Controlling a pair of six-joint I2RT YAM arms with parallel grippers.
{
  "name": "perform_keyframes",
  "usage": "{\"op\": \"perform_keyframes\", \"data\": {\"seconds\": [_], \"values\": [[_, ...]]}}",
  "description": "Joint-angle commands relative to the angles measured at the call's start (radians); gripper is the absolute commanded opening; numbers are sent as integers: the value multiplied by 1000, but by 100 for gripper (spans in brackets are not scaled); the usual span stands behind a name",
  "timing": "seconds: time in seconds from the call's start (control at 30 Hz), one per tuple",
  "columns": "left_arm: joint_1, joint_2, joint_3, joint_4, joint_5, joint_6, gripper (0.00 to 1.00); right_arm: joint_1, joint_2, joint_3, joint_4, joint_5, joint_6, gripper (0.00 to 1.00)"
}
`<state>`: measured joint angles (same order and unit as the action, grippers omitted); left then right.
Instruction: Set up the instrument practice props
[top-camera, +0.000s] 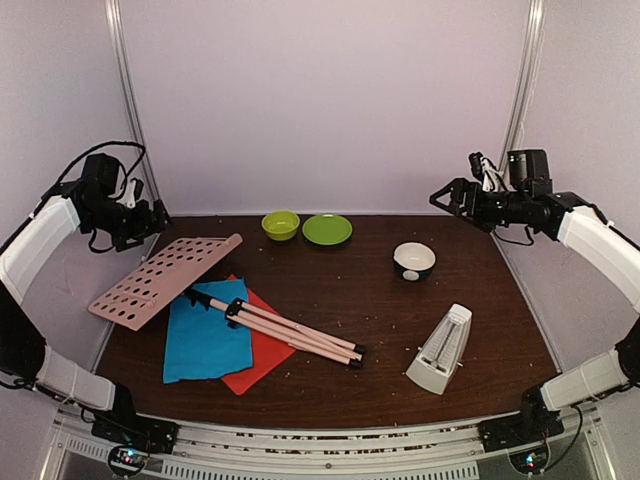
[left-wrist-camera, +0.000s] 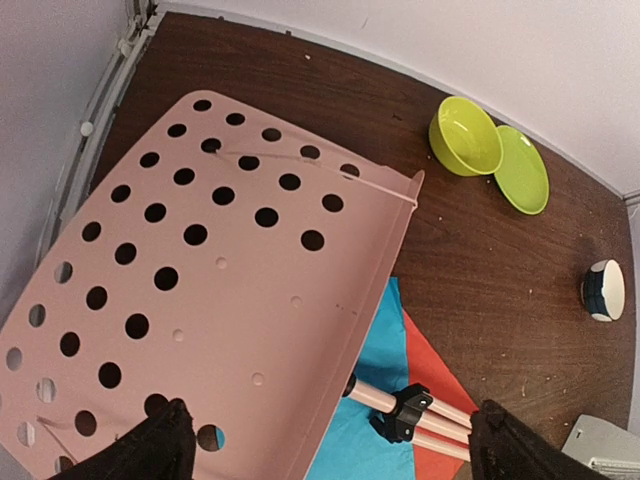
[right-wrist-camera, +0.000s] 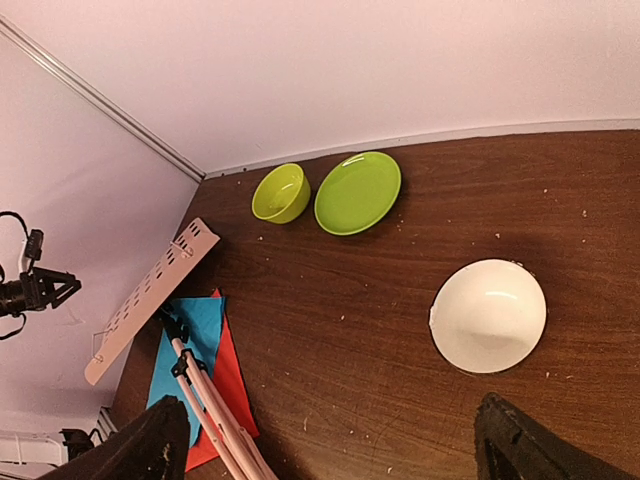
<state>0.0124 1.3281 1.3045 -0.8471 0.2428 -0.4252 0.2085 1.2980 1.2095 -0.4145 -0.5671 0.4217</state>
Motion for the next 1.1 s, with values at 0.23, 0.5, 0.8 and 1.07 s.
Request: {"op": "perform_keyframes", "data": {"seconds": [0.23,0.5,0.8,1.07], "values": [[-6,66,127,-142,-34,282,98,108,-6,17,10,44,-59,100],[-62,100,87,-193,-67,384,98,190,74,67,-1,28,-72,100],[-89,159,47,-193,-3,445,90,226,104,73,28,-1,-56,100],[-138,270,77,-190,-22,468,77,247,111,79,18,2,-60,100]]}}
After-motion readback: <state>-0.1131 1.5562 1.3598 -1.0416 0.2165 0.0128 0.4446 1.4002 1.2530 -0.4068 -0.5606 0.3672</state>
